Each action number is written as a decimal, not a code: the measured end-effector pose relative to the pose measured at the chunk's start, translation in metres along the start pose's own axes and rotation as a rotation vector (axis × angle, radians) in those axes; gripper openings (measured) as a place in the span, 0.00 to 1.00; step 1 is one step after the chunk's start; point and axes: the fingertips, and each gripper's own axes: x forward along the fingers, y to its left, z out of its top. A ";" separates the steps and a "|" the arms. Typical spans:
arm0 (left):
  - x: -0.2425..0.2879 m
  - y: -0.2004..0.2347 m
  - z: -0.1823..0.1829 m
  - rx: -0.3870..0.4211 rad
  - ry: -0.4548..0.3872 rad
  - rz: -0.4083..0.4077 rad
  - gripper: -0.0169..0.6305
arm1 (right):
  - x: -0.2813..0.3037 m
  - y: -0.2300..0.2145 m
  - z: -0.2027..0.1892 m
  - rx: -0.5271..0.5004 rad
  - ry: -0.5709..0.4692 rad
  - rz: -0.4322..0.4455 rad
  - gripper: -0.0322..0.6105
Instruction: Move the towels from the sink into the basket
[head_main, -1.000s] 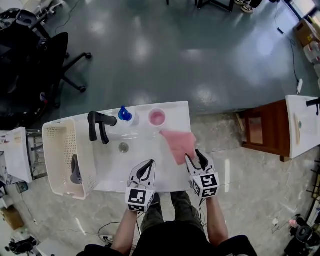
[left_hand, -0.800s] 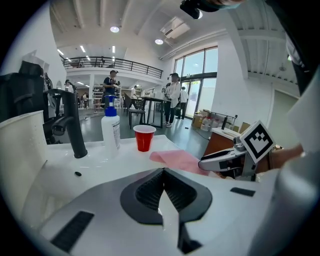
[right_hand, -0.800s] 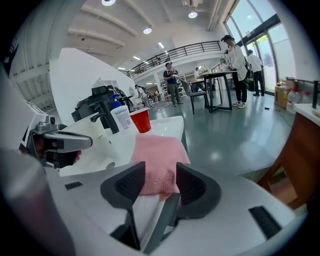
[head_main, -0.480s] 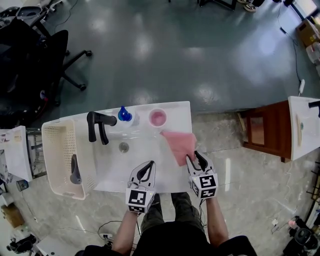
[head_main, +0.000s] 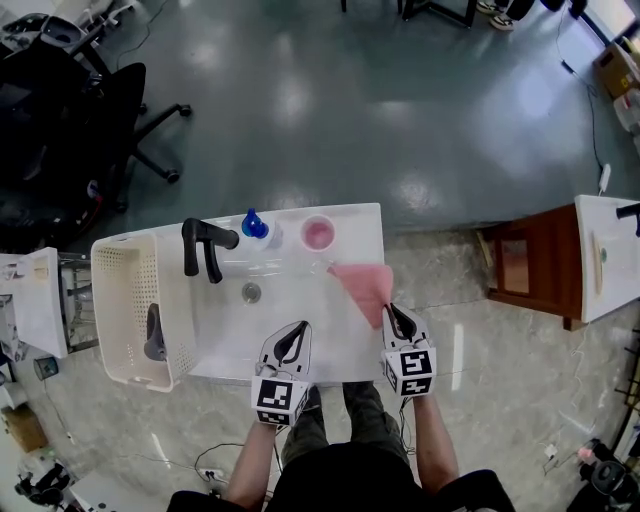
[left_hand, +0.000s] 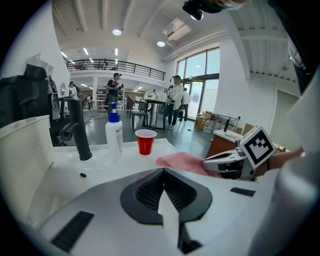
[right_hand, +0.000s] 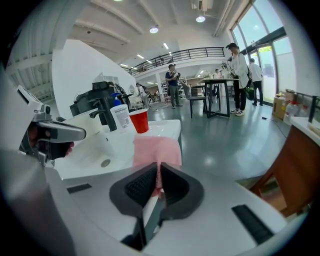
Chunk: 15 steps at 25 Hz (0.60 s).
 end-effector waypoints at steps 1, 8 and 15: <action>-0.002 0.000 0.002 0.003 -0.007 0.003 0.04 | -0.002 0.000 0.004 -0.005 -0.011 0.000 0.12; -0.020 -0.006 0.020 0.028 -0.060 0.016 0.04 | -0.022 0.003 0.031 -0.034 -0.087 -0.005 0.12; -0.048 -0.014 0.054 0.057 -0.143 0.036 0.04 | -0.049 0.014 0.073 -0.074 -0.167 0.006 0.12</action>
